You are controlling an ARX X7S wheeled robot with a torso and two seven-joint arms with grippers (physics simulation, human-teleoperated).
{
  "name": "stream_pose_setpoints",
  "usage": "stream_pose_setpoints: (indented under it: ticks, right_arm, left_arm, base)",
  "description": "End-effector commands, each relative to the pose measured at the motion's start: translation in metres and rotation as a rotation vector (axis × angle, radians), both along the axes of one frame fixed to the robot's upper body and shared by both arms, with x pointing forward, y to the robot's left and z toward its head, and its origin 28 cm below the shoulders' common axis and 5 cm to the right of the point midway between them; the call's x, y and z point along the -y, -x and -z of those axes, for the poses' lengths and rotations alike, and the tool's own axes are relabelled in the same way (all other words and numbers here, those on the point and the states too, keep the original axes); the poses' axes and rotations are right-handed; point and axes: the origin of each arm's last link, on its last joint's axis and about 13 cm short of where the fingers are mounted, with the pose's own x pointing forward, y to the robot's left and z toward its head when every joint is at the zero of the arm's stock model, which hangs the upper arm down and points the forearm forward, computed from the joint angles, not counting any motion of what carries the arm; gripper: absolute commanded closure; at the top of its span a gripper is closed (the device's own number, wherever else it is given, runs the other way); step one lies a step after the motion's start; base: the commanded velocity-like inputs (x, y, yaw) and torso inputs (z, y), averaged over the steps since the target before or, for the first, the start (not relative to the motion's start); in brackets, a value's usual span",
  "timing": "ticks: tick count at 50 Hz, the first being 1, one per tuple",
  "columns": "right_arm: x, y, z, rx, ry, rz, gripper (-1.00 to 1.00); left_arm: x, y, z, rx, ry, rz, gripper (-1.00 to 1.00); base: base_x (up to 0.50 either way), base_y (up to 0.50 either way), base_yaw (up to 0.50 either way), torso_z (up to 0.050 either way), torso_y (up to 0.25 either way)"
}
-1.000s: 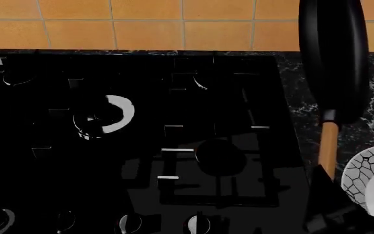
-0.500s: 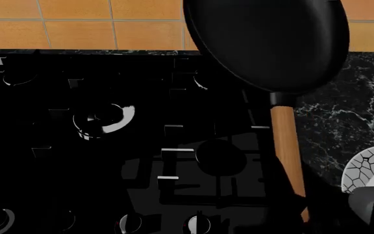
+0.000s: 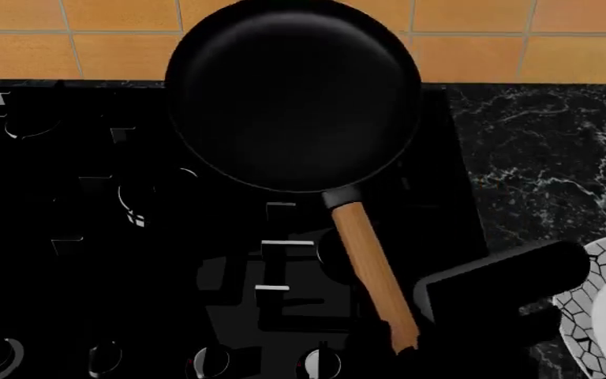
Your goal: Pick up the pan and dump the vegetables in it onto the plate. Then return the pan to the stove.
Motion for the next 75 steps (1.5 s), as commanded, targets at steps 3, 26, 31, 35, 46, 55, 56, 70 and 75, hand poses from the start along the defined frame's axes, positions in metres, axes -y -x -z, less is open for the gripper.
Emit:
stream_pose_setpoints:
  ticks: [3, 26, 31, 35, 46, 55, 56, 70, 75]
  right_arm:
    - [-0.008, -0.037, -0.044, 0.073, 0.133, -0.044, 1.0]
    - [-0.045, -0.082, -0.052, 0.02, 0.213, -0.169, 1.0]
    - [-0.048, -0.092, -0.047, 0.001, 0.209, -0.174, 1.0]
    - [-0.051, -0.099, -0.042, -0.018, 0.206, -0.18, 1.0]
    - [-0.057, -0.124, -0.027, -0.068, 0.156, -0.186, 1.0]
    - [-0.065, -0.133, -0.018, -0.087, 0.141, -0.212, 1.0]
    - [-0.066, -0.134, -0.014, -0.099, 0.137, -0.219, 1.0]
    - [-0.077, -0.143, 0.012, -0.162, 0.119, -0.252, 1.0]
    - [-0.078, -0.15, 0.014, -0.167, 0.122, -0.248, 1.0]
  left_arm:
    - [-0.001, 0.0, 0.001, 0.002, 0.006, -0.004, -1.0]
    - [-0.006, 0.004, 0.002, 0.007, 0.021, -0.017, -1.0]
    - [-0.007, 0.003, 0.002, 0.007, 0.018, -0.021, -1.0]
    - [-0.007, 0.003, 0.002, 0.007, 0.018, -0.02, -1.0]
    - [-0.008, 0.004, 0.003, 0.006, 0.017, -0.027, -1.0]
    - [-0.007, 0.004, 0.004, 0.004, 0.016, -0.029, -1.0]
    - [-0.008, 0.004, 0.004, 0.004, 0.017, -0.031, -1.0]
    - [-0.008, 0.005, 0.004, 0.003, 0.016, -0.035, -1.0]
    - [-0.008, 0.005, 0.005, 0.002, 0.016, -0.034, -1.0]
  base:
    - [0.0, 0.0, 0.0, 0.0, 0.004]
    - [0.0, 0.0, 0.0, 0.001, 0.003]
    - [0.0, 0.0, 0.0, 0.0, 0.002]
    - [0.0, 0.0, 0.0, 0.003, 0.003]
    - [0.0, 0.0, 0.0, 0.0, 0.003]
    - [0.0, 0.0, 0.0, 0.001, 0.002]
    - [0.0, 0.0, 0.0, 0.0, 0.0]
    - [0.0, 0.0, 0.0, 0.001, 0.003]
    - [0.0, 0.0, 0.0, 0.0, 0.002]
